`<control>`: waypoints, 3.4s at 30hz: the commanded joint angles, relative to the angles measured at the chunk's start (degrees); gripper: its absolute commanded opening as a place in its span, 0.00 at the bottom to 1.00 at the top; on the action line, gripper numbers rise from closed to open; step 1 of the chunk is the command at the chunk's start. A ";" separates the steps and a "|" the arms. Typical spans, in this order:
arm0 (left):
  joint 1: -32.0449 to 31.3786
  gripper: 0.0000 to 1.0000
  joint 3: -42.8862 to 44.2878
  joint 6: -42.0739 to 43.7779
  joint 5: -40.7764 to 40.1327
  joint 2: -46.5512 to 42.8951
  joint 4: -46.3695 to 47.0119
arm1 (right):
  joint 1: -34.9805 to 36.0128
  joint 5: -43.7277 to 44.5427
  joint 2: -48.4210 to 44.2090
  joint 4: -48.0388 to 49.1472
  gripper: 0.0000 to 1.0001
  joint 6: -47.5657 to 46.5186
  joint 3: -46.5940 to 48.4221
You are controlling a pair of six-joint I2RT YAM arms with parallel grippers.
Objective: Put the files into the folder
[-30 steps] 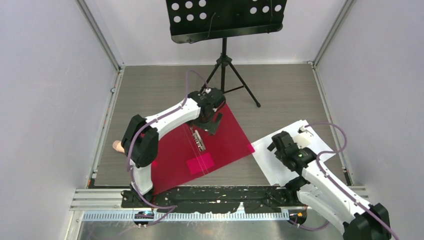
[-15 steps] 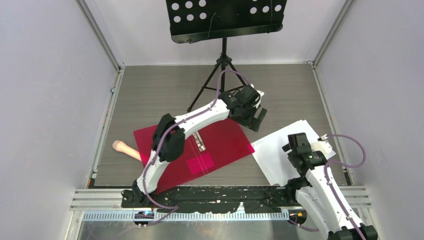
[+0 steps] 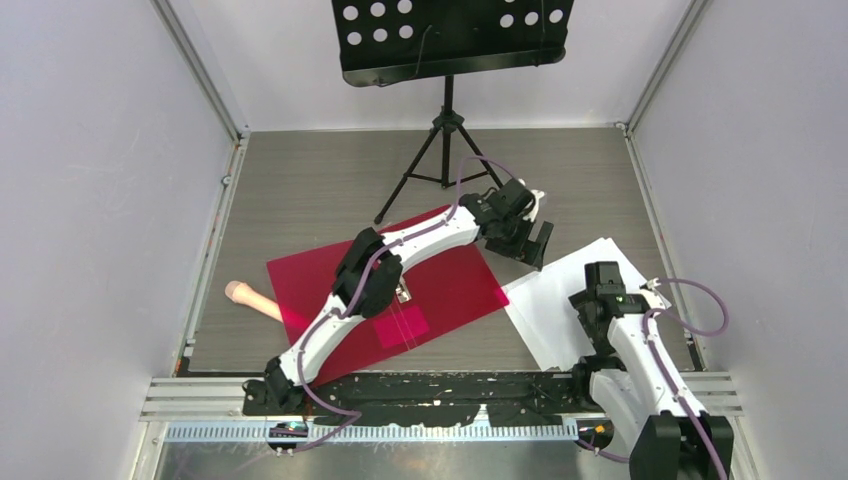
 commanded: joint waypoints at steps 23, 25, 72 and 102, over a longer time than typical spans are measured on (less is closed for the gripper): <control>1.24 0.88 8.34 -1.22 -11.88 3.67 -10.22 | -1.49 -14.00 21.68 20.55 0.95 -11.48 10.89; 1.92 0.88 6.60 -2.29 -14.05 2.66 -10.12 | -1.50 -13.32 20.96 20.06 0.95 -11.87 10.77; -0.34 0.63 4.74 -6.27 -8.52 2.73 -16.90 | -1.87 -15.49 17.93 21.15 0.95 -16.34 10.01; 0.02 0.87 14.90 -12.44 1.10 12.79 -12.89 | -14.07 -35.97 26.39 41.45 0.97 -23.07 0.92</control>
